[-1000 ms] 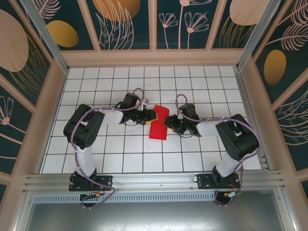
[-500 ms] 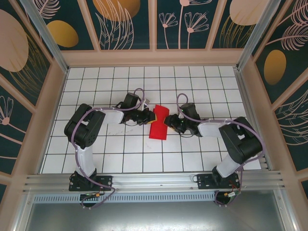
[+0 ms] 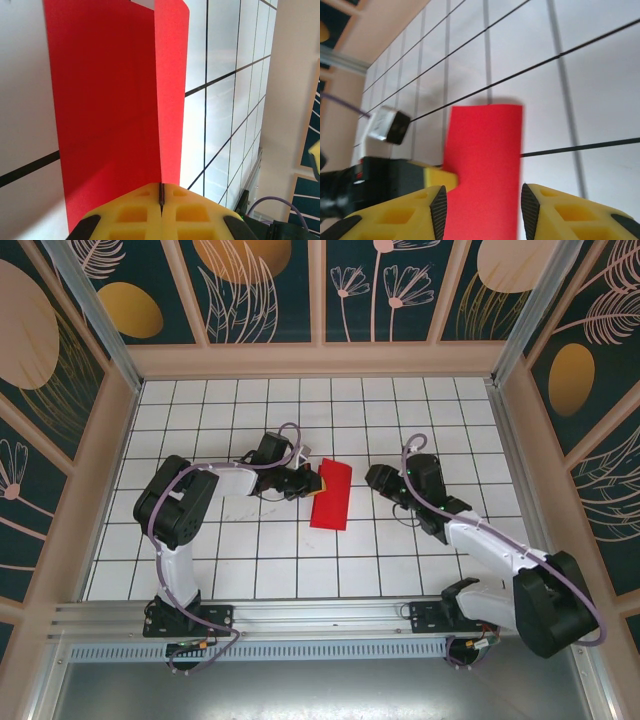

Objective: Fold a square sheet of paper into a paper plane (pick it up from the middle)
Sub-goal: Fold the triangle a second time at the center of the table.

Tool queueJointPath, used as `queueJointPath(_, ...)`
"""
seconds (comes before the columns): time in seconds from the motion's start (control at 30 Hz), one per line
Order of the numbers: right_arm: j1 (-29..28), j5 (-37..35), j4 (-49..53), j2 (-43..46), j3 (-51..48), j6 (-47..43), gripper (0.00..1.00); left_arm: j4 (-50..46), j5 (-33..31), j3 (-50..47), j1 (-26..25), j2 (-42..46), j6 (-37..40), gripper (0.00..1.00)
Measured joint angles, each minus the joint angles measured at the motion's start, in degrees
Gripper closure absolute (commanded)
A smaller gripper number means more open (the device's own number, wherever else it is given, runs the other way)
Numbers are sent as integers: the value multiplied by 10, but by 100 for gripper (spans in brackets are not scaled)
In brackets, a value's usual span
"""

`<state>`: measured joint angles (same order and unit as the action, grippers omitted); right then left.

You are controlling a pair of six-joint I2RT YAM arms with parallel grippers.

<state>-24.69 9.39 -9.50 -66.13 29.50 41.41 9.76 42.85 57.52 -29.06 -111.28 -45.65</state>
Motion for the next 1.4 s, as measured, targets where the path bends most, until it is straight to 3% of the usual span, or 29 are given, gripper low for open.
queueJointPath(0.1, 40, 25, -1, 5, -23, -6, 51, -5, -1, 3, 0, 0, 2, 99)
queueJointPath(0.23, 42, 67, 0, 27, -42, -23, 44, -9, -2, 3, 0, 0, 4, 99)
queueJointPath(0.6, -23, 97, 5, 73, -43, -97, 39, -10, -9, 2, 0, 0, 4, 98)
queueJointPath(1.0, -215, -75, 3, 82, -71, -181, 37, -14, -13, 4, -3, 0, 3, 98)
queueJointPath(1.4, -254, -170, 10, 98, -71, -256, 39, -14, -14, 4, -3, 0, 2, 98)
